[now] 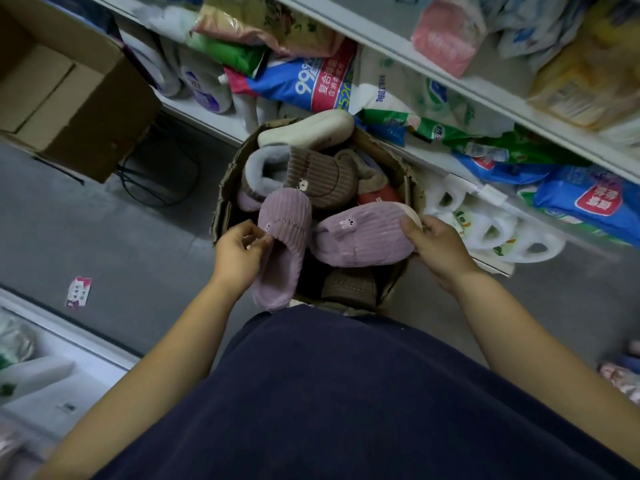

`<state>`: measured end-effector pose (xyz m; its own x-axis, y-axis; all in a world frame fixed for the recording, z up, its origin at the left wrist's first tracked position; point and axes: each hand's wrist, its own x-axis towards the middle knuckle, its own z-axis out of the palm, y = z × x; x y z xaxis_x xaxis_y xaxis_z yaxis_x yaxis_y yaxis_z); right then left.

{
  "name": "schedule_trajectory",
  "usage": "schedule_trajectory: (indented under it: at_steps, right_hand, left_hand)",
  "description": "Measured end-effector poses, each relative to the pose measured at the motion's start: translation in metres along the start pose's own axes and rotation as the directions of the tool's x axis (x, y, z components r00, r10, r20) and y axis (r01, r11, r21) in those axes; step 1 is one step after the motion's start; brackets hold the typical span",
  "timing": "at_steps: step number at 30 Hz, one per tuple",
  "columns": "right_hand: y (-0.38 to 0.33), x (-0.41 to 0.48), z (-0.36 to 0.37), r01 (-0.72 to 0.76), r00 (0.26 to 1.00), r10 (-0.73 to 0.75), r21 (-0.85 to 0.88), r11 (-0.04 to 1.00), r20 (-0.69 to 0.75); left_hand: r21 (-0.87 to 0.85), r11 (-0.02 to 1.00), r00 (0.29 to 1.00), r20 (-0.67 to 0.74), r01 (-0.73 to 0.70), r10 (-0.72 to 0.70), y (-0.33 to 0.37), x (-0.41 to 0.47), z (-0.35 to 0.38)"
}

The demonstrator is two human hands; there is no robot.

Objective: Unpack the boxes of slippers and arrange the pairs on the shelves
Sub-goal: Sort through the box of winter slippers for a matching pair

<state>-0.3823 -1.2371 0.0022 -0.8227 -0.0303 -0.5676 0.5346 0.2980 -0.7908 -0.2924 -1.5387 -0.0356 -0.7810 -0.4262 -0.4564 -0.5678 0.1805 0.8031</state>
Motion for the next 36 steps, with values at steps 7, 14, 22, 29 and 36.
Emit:
schedule_trajectory:
  at_steps: [7, 14, 22, 29, 36]
  right_hand:
    - [-0.019, 0.032, 0.006, -0.05, 0.995, 0.063, -0.175, 0.983, 0.071]
    - [-0.003, 0.056, 0.023, -0.07, 0.989, 0.111, -0.365, 0.929, 0.094]
    - [0.044, 0.075, 0.053, -0.06, 0.998, 0.053, -0.532, 0.844, -0.028]
    - [0.029, 0.091, 0.05, 0.0, 0.996, 0.054, -0.598, 0.801, 0.073]
    - [0.028, 0.093, 0.076, -0.304, 0.932, 0.362, -0.588, 0.749, -0.02]
  left_hand:
    - [-0.015, 1.0, 1.0, 0.02, -0.006, 0.007, -0.005, 0.0, 0.005]
    - [-0.006, 1.0, 1.0, 0.005, -0.004, 0.004, -0.023, 0.013, 0.011]
    - [0.007, 0.987, 0.987, 0.004, 0.158, -0.158, -0.068, 0.002, 0.044]
    - [-0.187, 0.719, 0.742, 0.21, 0.669, -0.636, -0.082, -0.015, 0.032]
    - [-0.465, 0.658, 0.794, 0.195, 0.592, -0.576, -0.098, -0.024, 0.036]
